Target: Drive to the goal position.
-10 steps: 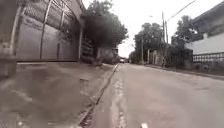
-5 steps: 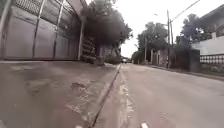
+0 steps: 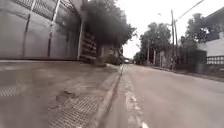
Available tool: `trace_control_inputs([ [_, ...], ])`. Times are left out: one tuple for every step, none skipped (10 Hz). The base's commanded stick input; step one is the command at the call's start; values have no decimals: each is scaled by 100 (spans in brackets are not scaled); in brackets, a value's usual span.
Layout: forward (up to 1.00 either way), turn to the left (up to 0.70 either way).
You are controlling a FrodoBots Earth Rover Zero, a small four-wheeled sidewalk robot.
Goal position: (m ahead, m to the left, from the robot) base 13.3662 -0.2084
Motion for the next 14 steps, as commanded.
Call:
trace_control_inputs([
  [100,0],
  [100,-12],
  [100,-26],
  [100,-27],
  [100,-27],
  [100,-27],
  [100,-27],
  [100,-27],
  [100,-27],
  [100,-27],
  [100,-13],
  [100,0],
  [100,0],
  [100,0],
])
